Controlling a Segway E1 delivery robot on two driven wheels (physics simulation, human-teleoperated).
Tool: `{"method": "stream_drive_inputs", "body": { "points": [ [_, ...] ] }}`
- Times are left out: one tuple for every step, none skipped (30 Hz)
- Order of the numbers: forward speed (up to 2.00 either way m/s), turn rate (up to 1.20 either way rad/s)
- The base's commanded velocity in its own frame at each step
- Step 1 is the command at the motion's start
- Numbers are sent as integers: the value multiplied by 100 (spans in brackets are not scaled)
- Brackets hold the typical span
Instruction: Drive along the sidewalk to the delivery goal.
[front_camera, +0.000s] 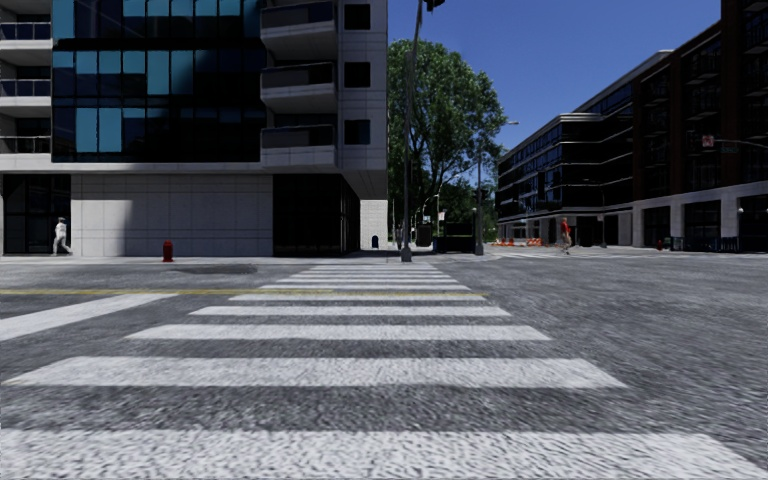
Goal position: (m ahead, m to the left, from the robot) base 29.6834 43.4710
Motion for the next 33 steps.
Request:
{"method": "stream_drive_inputs", "body": {
  "points": [
    [200,0],
    [200,0],
    [200,0],
    [200,0],
    [200,0],
    [200,0],
    [200,0],
    [200,0],
    [200,0],
    [200,0],
    [200,0],
    [200,0],
    [200,0],
    [200,0],
    [200,0],
    [200,4],
    [200,12],
    [200,17],
    [200,17],
    [200,20],
    [200,21],
    [200,21],
    [200,21],
    [200,21],
    [200,21],
    [200,22],
    [200,22],
    [200,22],
    [200,22],
    [200,21],
    [200,19],
    [200,4],
    [200,4]
  ]
}}
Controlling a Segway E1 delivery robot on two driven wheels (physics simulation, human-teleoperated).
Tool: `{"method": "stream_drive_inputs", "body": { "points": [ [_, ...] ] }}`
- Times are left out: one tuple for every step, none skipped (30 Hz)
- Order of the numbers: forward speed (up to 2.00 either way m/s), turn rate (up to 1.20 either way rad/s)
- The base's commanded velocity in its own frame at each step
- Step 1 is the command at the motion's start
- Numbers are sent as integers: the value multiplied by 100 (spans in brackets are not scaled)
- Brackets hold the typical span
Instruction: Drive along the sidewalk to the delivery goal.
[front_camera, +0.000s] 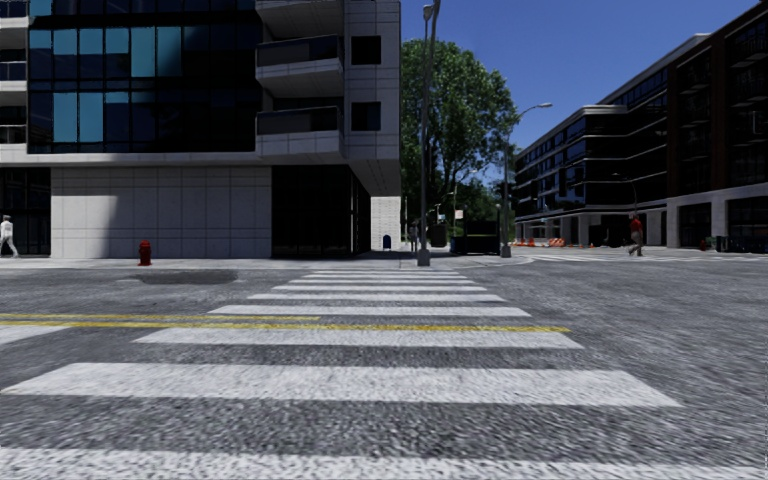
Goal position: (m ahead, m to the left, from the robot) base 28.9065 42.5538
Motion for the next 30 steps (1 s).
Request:
{"method": "stream_drive_inputs", "body": {
  "points": [
    [200,0],
    [200,0],
    [200,0],
    [200,0],
    [200,0],
    [200,0],
    [200,0],
    [200,0],
    [200,0],
    [200,0],
    [200,0],
    [200,0],
    [200,0],
    [200,0],
    [200,0],
    [200,0],
    [200,0],
    [200,0],
    [200,0],
    [200,0],
    [200,0],
    [200,6],
    [200,12],
    [200,12],
    [200,13],
    [200,13],
    [200,13],
    [200,13],
    [200,13],
    [200,13]
  ]
}}
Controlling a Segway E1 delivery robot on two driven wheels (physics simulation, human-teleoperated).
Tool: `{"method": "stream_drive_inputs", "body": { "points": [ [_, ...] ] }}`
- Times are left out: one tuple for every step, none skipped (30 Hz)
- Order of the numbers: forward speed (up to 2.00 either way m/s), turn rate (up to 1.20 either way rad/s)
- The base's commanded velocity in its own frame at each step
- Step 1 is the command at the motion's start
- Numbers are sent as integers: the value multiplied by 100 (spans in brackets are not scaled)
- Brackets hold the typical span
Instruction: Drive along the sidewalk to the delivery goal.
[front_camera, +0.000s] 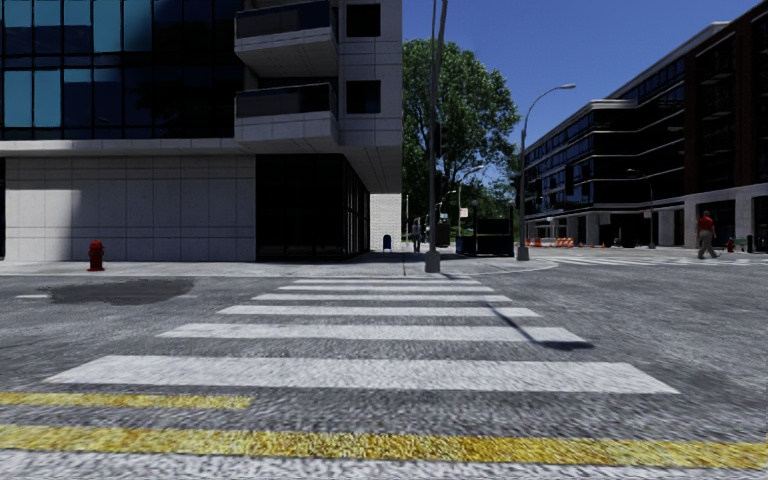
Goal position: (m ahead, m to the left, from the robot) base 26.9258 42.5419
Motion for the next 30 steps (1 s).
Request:
{"method": "stream_drive_inputs", "body": {
  "points": [
    [200,13],
    [200,13],
    [200,13],
    [200,13],
    [200,13],
    [200,13],
    [200,13],
    [200,13],
    [200,13],
    [200,13],
    [200,16],
    [200,19],
    [200,19],
    [200,20],
    [200,20],
    [200,13],
    [200,13],
    [200,0],
    [200,0],
    [200,0],
    [200,0],
    [200,0],
    [200,0],
    [200,0],
    [200,0],
    [200,0],
    [200,0],
    [200,0],
    [200,0],
    [200,0]
  ]
}}
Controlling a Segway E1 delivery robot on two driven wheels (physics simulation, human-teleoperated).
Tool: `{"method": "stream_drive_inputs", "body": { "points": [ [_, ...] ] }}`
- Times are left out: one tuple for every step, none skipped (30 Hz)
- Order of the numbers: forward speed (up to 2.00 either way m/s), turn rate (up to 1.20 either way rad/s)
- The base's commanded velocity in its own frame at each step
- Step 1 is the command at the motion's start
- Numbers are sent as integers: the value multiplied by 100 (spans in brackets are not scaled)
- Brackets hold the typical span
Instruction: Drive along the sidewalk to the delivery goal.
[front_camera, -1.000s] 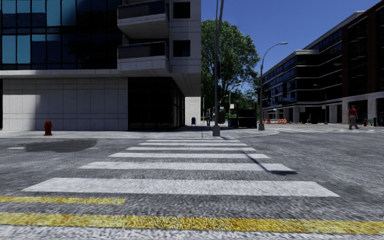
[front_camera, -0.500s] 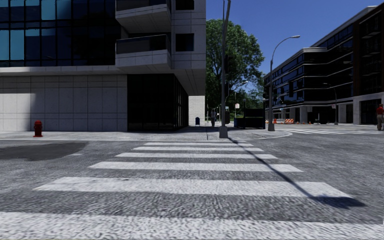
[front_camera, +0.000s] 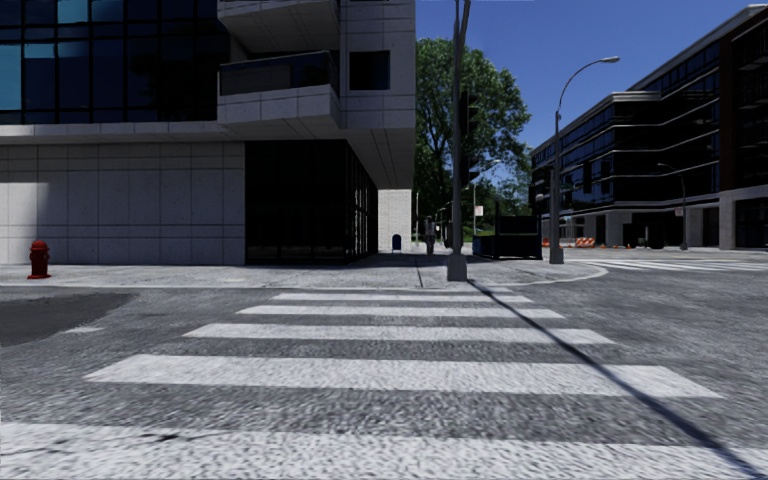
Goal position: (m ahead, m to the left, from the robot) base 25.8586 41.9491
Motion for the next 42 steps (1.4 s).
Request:
{"method": "stream_drive_inputs", "body": {
  "points": [
    [200,0],
    [200,0],
    [200,0],
    [200,0],
    [200,0],
    [200,0],
    [200,0],
    [200,0],
    [200,0],
    [200,0],
    [200,0],
    [200,0],
    [200,1],
    [200,9],
    [200,9],
    [200,13],
    [200,17],
    [200,19],
    [200,19],
    [200,20],
    [200,21],
    [200,21],
    [200,23],
    [200,23],
    [200,31],
    [200,35],
    [200,36],
    [200,36],
    [200,36],
    [200,36],
    [200,36],
    [200,35],
    [200,35],
    [200,35],
    [200,35],
    [200,35],
    [200,35],
    [200,35],
    [200,35],
    [200,35],
    [200,28],
    [200,28]
  ]
}}
